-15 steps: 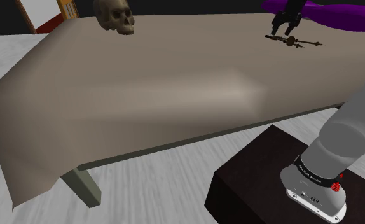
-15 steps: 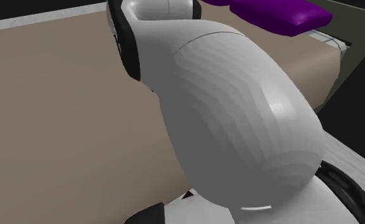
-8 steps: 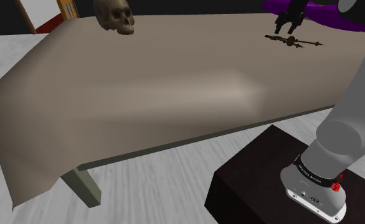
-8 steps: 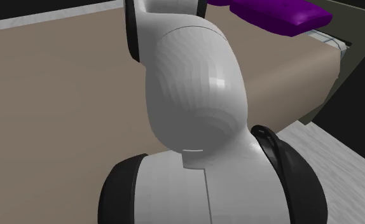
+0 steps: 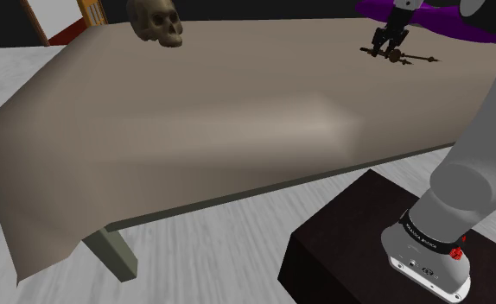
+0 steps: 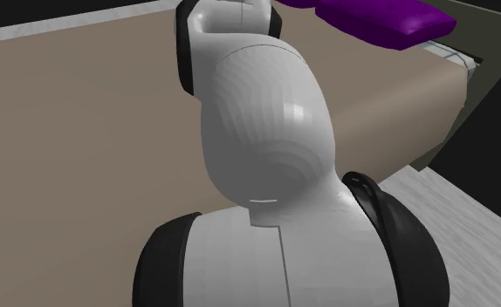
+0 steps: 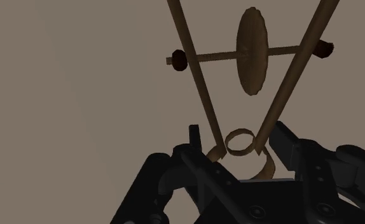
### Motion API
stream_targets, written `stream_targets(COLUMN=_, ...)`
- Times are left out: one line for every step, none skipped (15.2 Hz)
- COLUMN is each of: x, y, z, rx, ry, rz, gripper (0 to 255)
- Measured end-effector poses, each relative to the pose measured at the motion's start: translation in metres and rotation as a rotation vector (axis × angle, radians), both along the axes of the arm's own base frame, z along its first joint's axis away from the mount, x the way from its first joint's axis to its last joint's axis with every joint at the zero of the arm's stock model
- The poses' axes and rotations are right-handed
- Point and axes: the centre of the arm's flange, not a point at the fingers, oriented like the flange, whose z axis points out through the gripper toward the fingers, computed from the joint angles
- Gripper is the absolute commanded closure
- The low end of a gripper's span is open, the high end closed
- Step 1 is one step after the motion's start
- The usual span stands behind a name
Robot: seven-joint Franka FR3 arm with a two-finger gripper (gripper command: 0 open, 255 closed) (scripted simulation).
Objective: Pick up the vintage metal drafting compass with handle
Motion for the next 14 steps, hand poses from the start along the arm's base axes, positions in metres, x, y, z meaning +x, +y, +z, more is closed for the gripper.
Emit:
stream_targets(x=0.0, y=0.0, z=0.0, rx=0.0, ry=0.0, rz=0.0, gripper=255)
stream_targets(x=0.0, y=0.0, z=-0.001, rx=0.0, ry=0.0, rz=0.0, gripper=255)
stream_targets(x=0.0, y=0.0, z=-0.001, rx=0.0, ry=0.0, rz=0.0, gripper=255)
stream_targets(x=0.0, y=0.0, z=-0.001, rx=0.0, ry=0.0, rz=0.0, gripper=255)
stream_targets(x=0.0, y=0.0, z=-0.001, rx=0.0, ry=0.0, rz=0.0, gripper=255)
stream_targets(x=0.0, y=0.0, z=-0.001, rx=0.0, ry=0.0, rz=0.0, gripper=255)
stream_targets(x=0.0, y=0.0, z=-0.001, rx=0.0, ry=0.0, rz=0.0, gripper=255)
stream_targets(x=0.0, y=0.0, z=-0.001, rx=0.0, ry=0.0, rz=0.0, gripper=255)
stream_targets(x=0.0, y=0.0, z=-0.001, rx=0.0, ry=-0.001, rz=0.0, gripper=255)
stream_targets(x=0.0, y=0.0, z=0.001, rx=0.0, ry=0.0, rz=0.0, gripper=255)
stream_targets(x=0.0, y=0.0, z=0.005, rx=0.0, ry=0.0, rz=0.0, gripper=255)
stream_targets(x=0.0, y=0.0, z=0.009, rx=0.0, ry=0.0, rz=0.0, gripper=255)
stream_targets(x=0.0, y=0.0, z=0.014, rx=0.0, ry=0.0, rz=0.0, gripper=255)
stream_targets(x=-0.001, y=0.0, z=0.02, rx=0.0, ry=0.0, rz=0.0, gripper=255)
